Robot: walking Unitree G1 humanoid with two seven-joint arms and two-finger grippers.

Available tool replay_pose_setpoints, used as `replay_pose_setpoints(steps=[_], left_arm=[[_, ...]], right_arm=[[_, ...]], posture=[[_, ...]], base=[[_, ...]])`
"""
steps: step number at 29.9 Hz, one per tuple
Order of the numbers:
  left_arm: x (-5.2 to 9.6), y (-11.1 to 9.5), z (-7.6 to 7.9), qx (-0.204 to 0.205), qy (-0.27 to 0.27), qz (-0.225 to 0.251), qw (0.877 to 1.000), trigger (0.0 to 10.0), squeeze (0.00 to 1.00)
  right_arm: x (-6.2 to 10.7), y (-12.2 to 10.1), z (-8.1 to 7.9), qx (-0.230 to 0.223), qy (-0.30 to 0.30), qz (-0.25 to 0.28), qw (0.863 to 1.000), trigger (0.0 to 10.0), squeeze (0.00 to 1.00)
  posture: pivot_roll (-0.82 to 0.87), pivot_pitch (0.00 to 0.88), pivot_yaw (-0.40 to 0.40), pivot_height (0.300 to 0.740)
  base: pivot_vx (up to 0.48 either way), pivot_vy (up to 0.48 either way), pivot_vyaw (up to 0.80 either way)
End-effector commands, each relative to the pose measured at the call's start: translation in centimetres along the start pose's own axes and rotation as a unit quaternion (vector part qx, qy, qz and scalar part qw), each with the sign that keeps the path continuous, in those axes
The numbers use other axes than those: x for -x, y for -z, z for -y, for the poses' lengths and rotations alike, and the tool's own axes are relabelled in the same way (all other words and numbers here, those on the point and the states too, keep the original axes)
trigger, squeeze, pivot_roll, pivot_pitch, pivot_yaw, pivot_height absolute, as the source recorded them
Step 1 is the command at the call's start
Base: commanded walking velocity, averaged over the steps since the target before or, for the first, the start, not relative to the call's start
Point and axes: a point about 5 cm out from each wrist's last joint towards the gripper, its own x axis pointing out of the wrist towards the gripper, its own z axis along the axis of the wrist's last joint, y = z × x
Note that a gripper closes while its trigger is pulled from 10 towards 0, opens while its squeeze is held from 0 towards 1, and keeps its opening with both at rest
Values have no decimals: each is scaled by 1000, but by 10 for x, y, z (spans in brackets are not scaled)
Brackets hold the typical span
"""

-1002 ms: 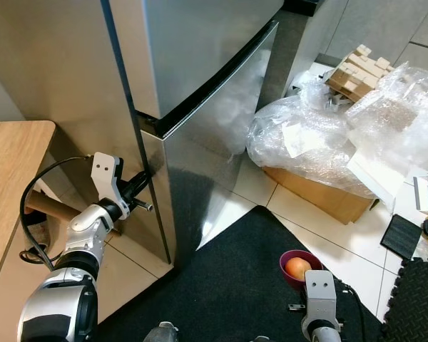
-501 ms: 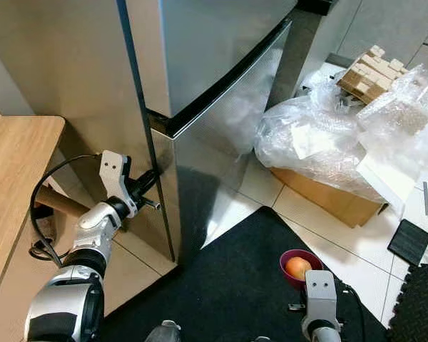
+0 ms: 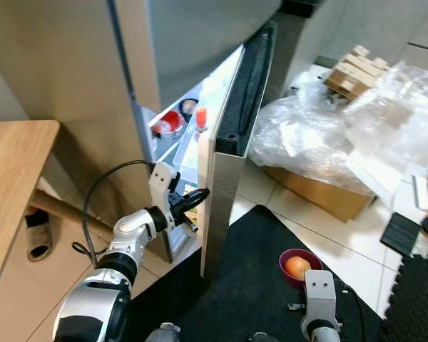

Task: Restocking fridge

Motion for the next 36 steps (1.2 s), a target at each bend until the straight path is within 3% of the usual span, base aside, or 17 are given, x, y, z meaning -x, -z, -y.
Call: replay_pose_setpoints(steps=[1, 7, 10, 11, 13, 14, 16, 22, 23, 24, 27, 28, 30, 32, 33, 34, 36], left_arm=[[-5, -7, 3, -5, 13, 17, 1000, 10000, 0], [-17, -5, 30, 12, 95, 45, 994, 10000, 0], [-27, -1, 70, 41, 183, 68, 980, 10000, 0], [-27, -1, 70, 41, 183, 68, 980, 10000, 0], [-37, -2, 100, 55, 238, 77, 967, 10000, 0], [-37, -2, 100, 55, 238, 77, 967, 10000, 0], [-50, -6, 122, 57, 274, 84, 956, 10000, 0], [-65, -14, 138, 56, 291, 90, 951, 10000, 0], [-65, -12, 136, 49, 274, 77, 957, 10000, 0], [-62, 0, 127, 22, 233, 32, 972, 10000, 0], [-60, 9, 120, 1, 205, 1, 979, 10000, 0], [-49, 29, 103, -35, 143, -76, 986, 10000, 0], [-22, 58, 74, -90, 52, -174, 979, 10000, 0], [-15, 64, 68, -102, 34, -194, 975, 10000, 0], [1, 71, 55, -81, -14, -204, 975, 10000, 0], [1, 71, 55, -81, -14, -204, 975, 10000, 0], [43, 83, 34, -50, -102, -217, 970, 10000, 0]], right_arm=[[2, 2, 2, -2, 5, 3, 1000, 10000, 0], [6, 8, 5, 0, 9, -6, 1000, 10000, 0], [10, 15, 8, 7, 9, -18, 1000, 10000, 0], [10, 15, 8, 7, 9, -18, 1000, 10000, 0], [11, 17, 8, 8, 8, -20, 1000, 10000, 0], [11, 17, 8, 8, 8, -20, 1000, 10000, 0], [10, 16, 9, 9, 8, -20, 1000, 10000, 0], [9, 14, 7, 8, 7, -18, 1000, 10000, 0], [9, 14, 7, 7, 7, -17, 1000, 10000, 0], [9, 14, 7, 6, 7, -17, 1000, 10000, 0], [9, 14, 6, 5, 7, -17, 1000, 10000, 0], [10, 15, 6, 5, 7, -18, 1000, 10000, 0], [11, 17, 6, 5, 7, -19, 1000, 10000, 0], [12, 17, 6, 5, 7, -20, 1000, 10000, 0], [12, 18, 7, 5, 8, -20, 1000, 10000, 0], [12, 18, 7, 5, 8, -20, 1000, 10000, 0], [12, 18, 9, 7, 9, -21, 1000, 10000, 0]], posture=[[-143, 185, 14, 731], [-142, 178, 13, 731], [-138, 176, 8, 731], [-138, 176, 8, 731], [-138, 175, 5, 731], [-138, 175, 5, 731], [-136, 175, 2, 731], [-144, 177, 10, 731], [-145, 177, 12, 731], [-147, 176, 15, 731], [-148, 175, 17, 731], [-149, 175, 18, 731], [-148, 174, 18, 731], [-148, 174, 18, 731], [-149, 174, 15, 731], [-149, 174, 15, 731], [-148, 174, 9, 731]], base=[[0, 0, 0], [0, 0, 0], [0, 0, 0], [0, 0, 0], [0, 0, 0], [0, 0, 0], [0, 0, 0], [0, 0, 0], [0, 0, 0], [0, 0, 0], [0, 0, 0], [0, 0, 0], [0, 0, 0], [0, 0, 0], [0, 0, 0], [0, 0, 0], [0, 0, 0]])
